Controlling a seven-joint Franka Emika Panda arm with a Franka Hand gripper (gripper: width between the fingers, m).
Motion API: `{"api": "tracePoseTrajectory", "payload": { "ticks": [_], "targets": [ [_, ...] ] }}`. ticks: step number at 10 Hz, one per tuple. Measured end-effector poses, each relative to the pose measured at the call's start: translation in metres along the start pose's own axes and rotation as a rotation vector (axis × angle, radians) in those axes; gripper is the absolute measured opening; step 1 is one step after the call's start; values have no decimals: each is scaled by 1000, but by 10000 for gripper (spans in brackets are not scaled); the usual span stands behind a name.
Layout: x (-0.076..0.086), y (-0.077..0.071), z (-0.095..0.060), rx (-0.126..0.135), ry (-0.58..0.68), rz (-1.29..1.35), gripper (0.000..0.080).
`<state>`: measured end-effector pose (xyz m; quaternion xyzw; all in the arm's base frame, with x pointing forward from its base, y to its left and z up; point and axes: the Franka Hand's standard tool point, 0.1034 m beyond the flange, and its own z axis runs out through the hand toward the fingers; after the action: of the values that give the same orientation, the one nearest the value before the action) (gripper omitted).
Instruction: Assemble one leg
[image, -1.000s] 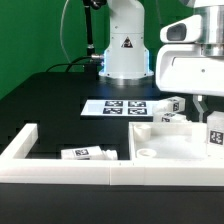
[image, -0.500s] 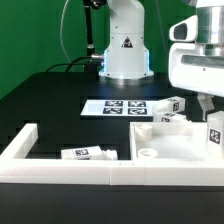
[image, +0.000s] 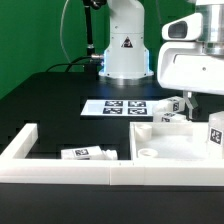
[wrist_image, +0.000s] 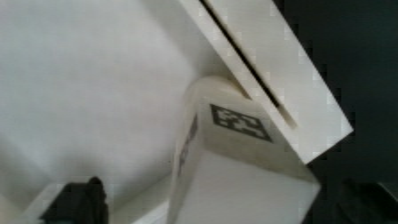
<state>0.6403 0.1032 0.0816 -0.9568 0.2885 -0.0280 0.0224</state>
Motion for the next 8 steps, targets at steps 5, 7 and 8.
{"api": "tracePoseTrajectory", "payload": {
  "ticks": [5,7,8],
  "targets": [
    [-1,-4,2,-20,23,-512,649],
    [-2,-5,2,-32,25,-701,649],
    [-3,-5,2,-35,25,-771,649]
  ]
}}
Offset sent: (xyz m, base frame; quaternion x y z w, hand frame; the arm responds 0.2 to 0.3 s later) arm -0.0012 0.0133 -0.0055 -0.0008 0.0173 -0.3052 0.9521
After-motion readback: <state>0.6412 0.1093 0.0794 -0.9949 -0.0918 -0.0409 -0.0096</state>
